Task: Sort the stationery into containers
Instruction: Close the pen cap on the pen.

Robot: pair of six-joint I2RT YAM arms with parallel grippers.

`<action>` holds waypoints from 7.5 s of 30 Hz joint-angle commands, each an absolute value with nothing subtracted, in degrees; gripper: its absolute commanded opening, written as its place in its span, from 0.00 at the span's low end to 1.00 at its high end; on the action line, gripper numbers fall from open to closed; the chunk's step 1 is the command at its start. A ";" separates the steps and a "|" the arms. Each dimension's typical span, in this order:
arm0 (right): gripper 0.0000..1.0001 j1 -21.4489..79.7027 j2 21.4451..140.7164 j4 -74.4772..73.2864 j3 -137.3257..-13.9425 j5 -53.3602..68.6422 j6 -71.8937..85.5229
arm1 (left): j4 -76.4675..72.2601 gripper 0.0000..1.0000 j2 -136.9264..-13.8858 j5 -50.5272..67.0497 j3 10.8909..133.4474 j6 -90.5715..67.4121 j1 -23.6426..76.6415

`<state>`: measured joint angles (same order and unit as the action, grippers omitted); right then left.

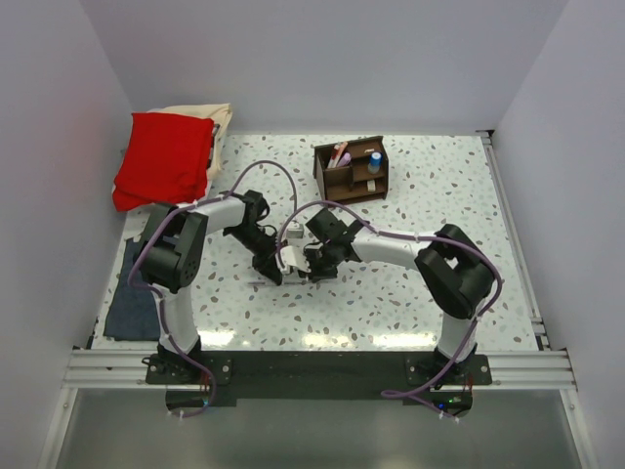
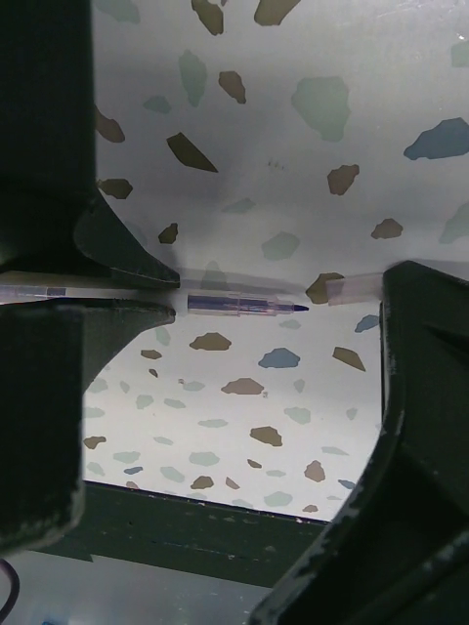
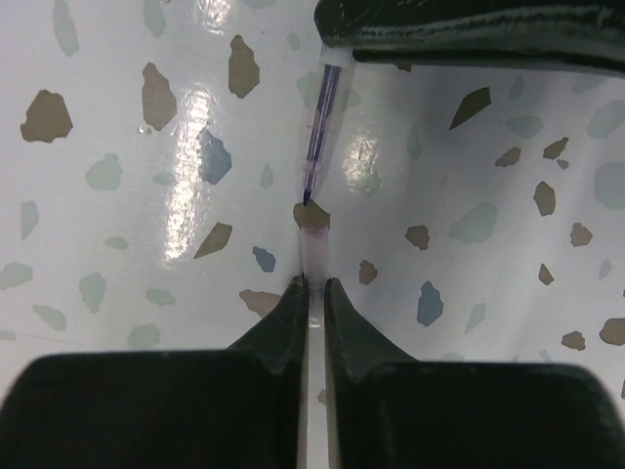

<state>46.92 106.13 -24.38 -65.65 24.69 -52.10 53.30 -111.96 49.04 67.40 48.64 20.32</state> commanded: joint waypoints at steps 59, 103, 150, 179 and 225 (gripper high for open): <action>0.00 46.23 110.13 -23.55 -73.13 29.09 -41.84 | 44.57 0.00 -119.79 54.67 75.67 37.01 23.29; 0.00 47.02 109.33 -18.54 -69.17 19.16 -38.41 | 31.82 0.35 -102.83 26.63 50.45 39.73 24.70; 0.00 46.67 98.88 -14.68 -62.75 16.87 -35.25 | 47.46 0.35 -118.39 35.86 61.00 44.74 23.82; 0.29 44.04 94.75 -20.21 -58.89 27.93 -39.28 | 44.56 0.00 -120.50 38.40 60.21 38.58 22.68; 0.34 48.78 112.32 -28.21 -70.31 38.33 -47.55 | 47.46 0.00 -127.53 51.85 67.76 39.02 19.07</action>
<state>47.42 110.37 -29.43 -69.10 39.97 -46.65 60.64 -125.38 61.10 65.95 33.65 20.16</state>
